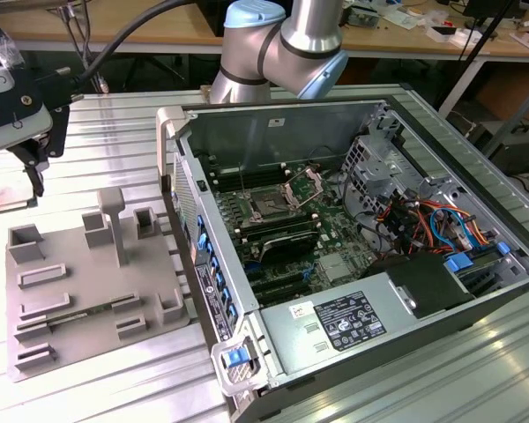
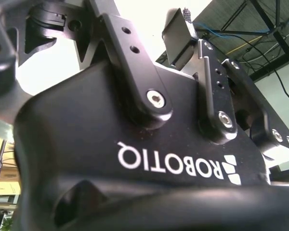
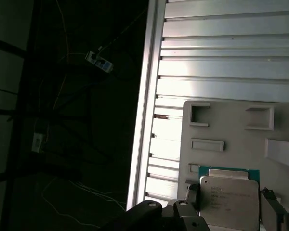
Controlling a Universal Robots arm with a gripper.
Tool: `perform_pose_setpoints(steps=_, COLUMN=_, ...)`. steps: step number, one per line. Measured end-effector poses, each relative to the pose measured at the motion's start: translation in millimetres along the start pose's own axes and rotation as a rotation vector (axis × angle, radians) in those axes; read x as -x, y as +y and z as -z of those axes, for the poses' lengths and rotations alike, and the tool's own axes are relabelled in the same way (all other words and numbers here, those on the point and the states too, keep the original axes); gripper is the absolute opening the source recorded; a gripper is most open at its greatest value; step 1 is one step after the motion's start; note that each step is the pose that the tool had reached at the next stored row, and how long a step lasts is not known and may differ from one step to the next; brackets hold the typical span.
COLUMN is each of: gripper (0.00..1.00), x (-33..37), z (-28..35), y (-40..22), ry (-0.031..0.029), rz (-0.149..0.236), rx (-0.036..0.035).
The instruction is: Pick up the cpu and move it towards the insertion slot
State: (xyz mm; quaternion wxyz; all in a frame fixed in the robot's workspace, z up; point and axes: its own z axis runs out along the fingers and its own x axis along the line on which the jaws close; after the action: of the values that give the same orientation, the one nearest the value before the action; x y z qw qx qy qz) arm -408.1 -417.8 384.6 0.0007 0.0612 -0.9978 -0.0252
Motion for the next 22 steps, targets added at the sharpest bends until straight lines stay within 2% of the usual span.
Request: perform_pose_setpoints(steps=22, gripper=0.55, x=20.2, z=0.1, y=-2.5, ry=0.0000, rz=0.000, rx=0.0000)
